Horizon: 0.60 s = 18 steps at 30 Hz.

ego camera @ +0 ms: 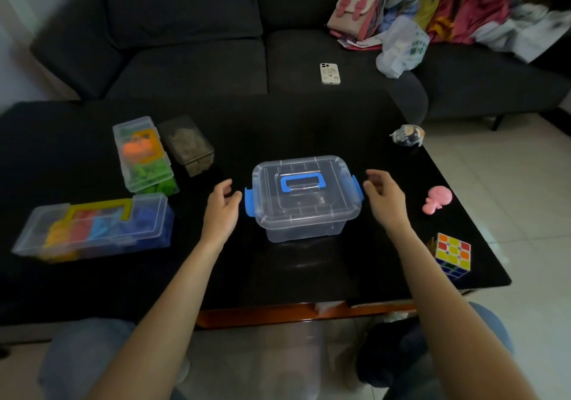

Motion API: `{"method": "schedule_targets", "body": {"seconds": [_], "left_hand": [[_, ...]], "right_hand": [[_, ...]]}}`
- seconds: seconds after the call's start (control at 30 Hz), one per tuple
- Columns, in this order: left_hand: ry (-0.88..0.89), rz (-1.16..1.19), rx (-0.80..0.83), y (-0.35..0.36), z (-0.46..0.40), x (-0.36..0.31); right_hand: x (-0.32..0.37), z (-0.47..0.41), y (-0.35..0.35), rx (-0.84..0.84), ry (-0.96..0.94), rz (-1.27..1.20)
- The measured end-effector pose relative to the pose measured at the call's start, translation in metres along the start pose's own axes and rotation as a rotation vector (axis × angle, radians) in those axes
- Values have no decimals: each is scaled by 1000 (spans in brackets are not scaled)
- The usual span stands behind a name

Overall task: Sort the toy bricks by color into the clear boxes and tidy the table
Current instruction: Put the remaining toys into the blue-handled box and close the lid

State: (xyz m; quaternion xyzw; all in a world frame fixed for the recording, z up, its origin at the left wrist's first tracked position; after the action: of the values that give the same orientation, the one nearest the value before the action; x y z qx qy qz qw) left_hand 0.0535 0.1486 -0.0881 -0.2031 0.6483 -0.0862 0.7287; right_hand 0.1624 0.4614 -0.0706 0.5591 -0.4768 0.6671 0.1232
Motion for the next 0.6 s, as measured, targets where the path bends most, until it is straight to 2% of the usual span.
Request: {"method": "schedule_targets", "body": {"seconds": [0.07, 0.13, 0.17, 0.27, 0.4, 0.53, 0.6], "left_hand": [[201, -94, -30, -6, 5, -16], [345, -168, 44, 0, 16, -29], [378, -200, 97, 5, 22, -31], [336, -205, 205, 18, 29, -26], [345, -242, 243, 21, 31, -25], [530, -336, 292, 17, 35, -33], [524, -357, 264, 14, 31, -31]], "right_hand": [[29, 14, -2, 44, -352, 142], [51, 39, 9, 192, -650, 314], [56, 49, 14, 248, -735, 382], [59, 55, 18, 340, -752, 434], [54, 62, 25, 465, -836, 558], [55, 59, 24, 458, -675, 327], [59, 57, 21, 446, -622, 208]]}}
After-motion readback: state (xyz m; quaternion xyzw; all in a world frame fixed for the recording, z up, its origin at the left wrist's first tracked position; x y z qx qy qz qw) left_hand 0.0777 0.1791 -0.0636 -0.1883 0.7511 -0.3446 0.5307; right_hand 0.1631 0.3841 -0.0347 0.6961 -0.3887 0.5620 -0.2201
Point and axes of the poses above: each hand's wrist, its own z-axis away from the middle knuckle, its own y-axis out of the palm, x = y × z, the point moved 7 cm from there along -z, towards the middle knuckle, and after that the axes turned 12 degrees about -x, right-handed, at the moved point
